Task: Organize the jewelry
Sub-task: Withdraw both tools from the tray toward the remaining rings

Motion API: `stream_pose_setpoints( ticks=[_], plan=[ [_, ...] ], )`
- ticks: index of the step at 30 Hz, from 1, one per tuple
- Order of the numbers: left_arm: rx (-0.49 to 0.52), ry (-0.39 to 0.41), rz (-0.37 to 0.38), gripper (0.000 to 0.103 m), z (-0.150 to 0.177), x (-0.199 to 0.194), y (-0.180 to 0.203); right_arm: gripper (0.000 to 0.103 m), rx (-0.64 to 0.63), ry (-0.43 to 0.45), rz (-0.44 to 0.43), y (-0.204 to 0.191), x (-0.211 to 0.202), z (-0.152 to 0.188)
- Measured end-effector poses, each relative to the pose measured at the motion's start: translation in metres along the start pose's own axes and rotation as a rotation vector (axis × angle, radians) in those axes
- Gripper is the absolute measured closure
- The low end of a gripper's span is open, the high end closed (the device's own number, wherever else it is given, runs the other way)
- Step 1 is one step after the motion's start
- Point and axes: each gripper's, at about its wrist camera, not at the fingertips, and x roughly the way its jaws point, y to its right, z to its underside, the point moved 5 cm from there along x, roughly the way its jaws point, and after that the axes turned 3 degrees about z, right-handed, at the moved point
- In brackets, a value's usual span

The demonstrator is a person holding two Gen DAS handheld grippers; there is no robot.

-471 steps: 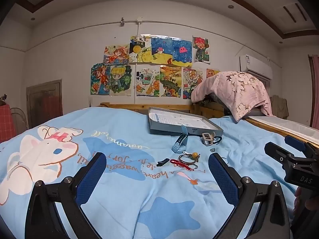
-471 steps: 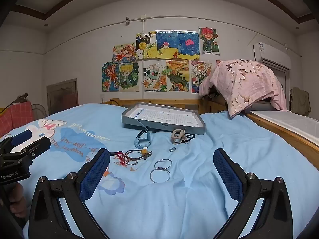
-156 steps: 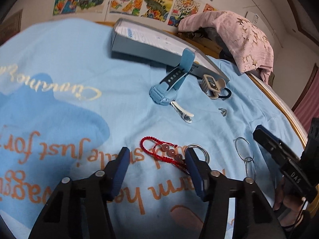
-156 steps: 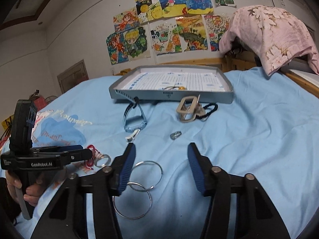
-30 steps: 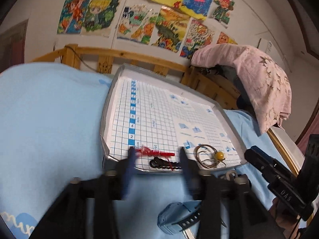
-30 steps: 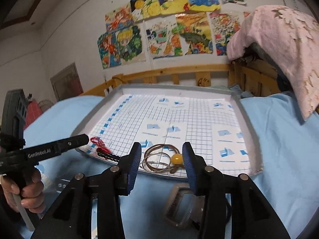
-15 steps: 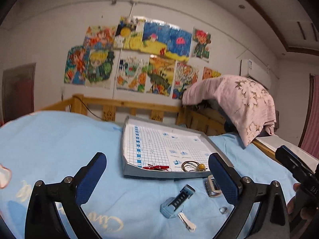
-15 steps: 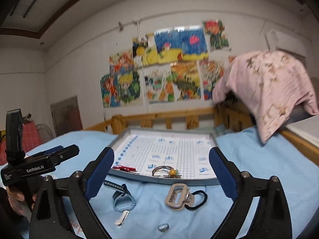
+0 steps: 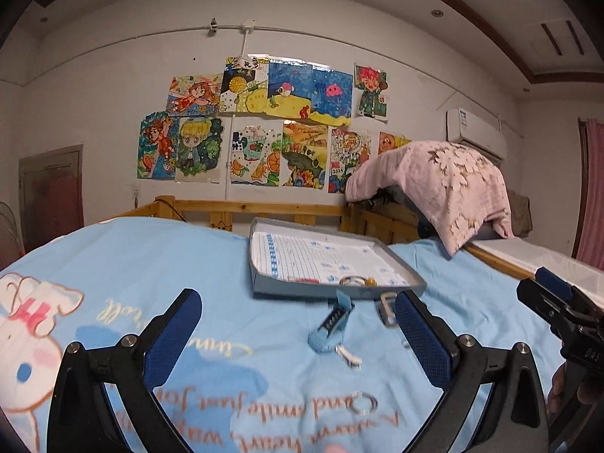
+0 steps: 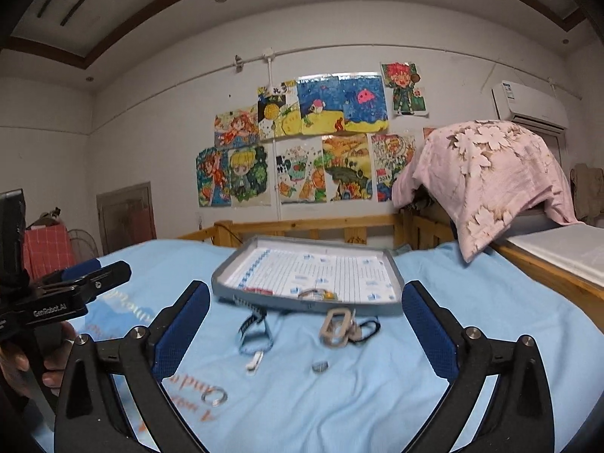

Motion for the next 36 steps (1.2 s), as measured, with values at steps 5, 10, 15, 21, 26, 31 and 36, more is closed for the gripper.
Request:
stream_pose_setpoints(
  ticks=[5, 10, 15, 21, 26, 31, 36],
  plan=[
    [-0.012, -0.023, -0.007, 0.0, 0.02, -0.016, 0.003, 0.003, -0.005, -0.011, 0.033, 0.004, -0.021, 0.015],
    [0.006, -0.011, -0.019, 0.0, 0.034, -0.028, 0.008, 0.003, -0.037, 0.004, 0.065, 0.006, -0.033, 0.028],
    [0.009, -0.032, -0.026, 0.0, 0.039, -0.027, 0.01, 0.003, -0.052, -0.022, 0.063, 0.006, -0.031, 0.037],
    [-0.007, -0.063, -0.021, 0.0, 0.04, -0.021, 0.008, 0.003, -0.038, -0.039, 0.062, 0.009, -0.03, 0.04],
    [0.002, -0.083, -0.023, 0.0, 0.036, -0.011, 0.009, 0.003, -0.039, -0.052, 0.058, 0.009, -0.026, 0.039],
    [0.035, -0.091, 0.014, 0.0, 0.028, 0.005, 0.011, 0.003, -0.055, -0.04, 0.045, 0.012, -0.014, 0.029],
    [0.037, -0.102, 0.053, 0.0, 0.022, 0.025, 0.014, 0.003, -0.057, -0.032, 0.038, 0.024, 0.012, 0.012]
  ],
)
